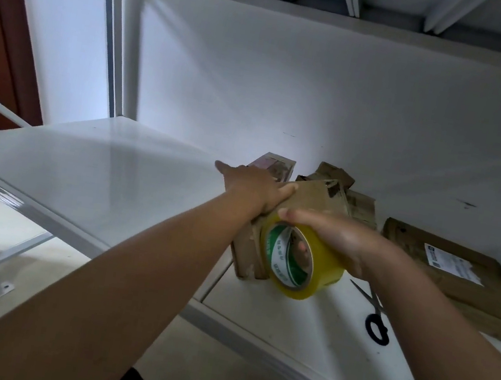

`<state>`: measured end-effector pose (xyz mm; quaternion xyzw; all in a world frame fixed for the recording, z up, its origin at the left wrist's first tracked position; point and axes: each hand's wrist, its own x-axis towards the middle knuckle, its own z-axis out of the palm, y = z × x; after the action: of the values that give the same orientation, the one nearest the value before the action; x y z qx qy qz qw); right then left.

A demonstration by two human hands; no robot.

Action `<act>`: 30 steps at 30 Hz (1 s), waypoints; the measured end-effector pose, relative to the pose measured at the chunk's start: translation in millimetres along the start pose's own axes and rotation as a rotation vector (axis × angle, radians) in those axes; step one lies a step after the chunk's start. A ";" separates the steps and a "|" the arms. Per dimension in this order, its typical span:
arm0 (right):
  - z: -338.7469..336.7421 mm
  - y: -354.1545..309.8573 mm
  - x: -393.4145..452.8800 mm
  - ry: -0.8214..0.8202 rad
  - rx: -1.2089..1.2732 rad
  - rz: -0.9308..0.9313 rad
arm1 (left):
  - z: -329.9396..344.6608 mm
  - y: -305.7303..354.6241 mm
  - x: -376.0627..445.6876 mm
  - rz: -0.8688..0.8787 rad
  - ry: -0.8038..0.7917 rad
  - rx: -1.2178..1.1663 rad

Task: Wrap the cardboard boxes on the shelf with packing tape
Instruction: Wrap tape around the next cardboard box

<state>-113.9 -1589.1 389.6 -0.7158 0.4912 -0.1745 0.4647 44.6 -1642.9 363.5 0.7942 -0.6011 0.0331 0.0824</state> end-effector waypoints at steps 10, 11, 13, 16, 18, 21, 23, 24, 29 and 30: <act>-1.1 14.7 -6.6 -0.178 0.349 -0.111 | 7.8 -5.6 7.0 0.048 0.182 -0.002; -2.3 14.0 -5.8 -0.183 0.351 -0.103 | 7.2 -5.9 8.7 0.047 0.176 0.000; -5.7 9.8 -5.6 -0.209 0.290 -0.028 | 6.8 -8.8 10.7 0.034 0.158 0.001; -9.1 11.3 -7.8 -0.300 -0.006 0.172 | 8.4 -17.6 14.6 -0.002 0.175 -0.008; -3.0 21.7 -6.1 -0.311 -0.113 0.280 | 12.1 -21.1 17.8 0.006 0.179 -0.008; 11.0 36.2 5.7 -0.222 -0.130 0.371 | 16.2 -23.3 20.6 0.038 0.189 0.017; 16.7 39.3 15.8 -0.197 -0.123 0.398 | 20.7 -27.8 23.3 0.057 0.209 0.041; 18.7 38.1 20.5 -0.197 -0.130 0.398 | 23.5 -30.8 25.0 0.070 0.227 0.053; 23.5 35.5 42.4 -0.182 -0.159 0.385 | 38.0 -43.9 30.6 0.149 0.274 0.137; 23.3 35.8 44.3 -0.190 -0.165 0.390 | 38.9 -43.7 30.8 0.160 0.271 0.157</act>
<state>-96.6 -1619.0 338.7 -0.6559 0.5871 0.0276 0.4737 93.3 -1667.3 325.9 0.7361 -0.6414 0.1934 0.0973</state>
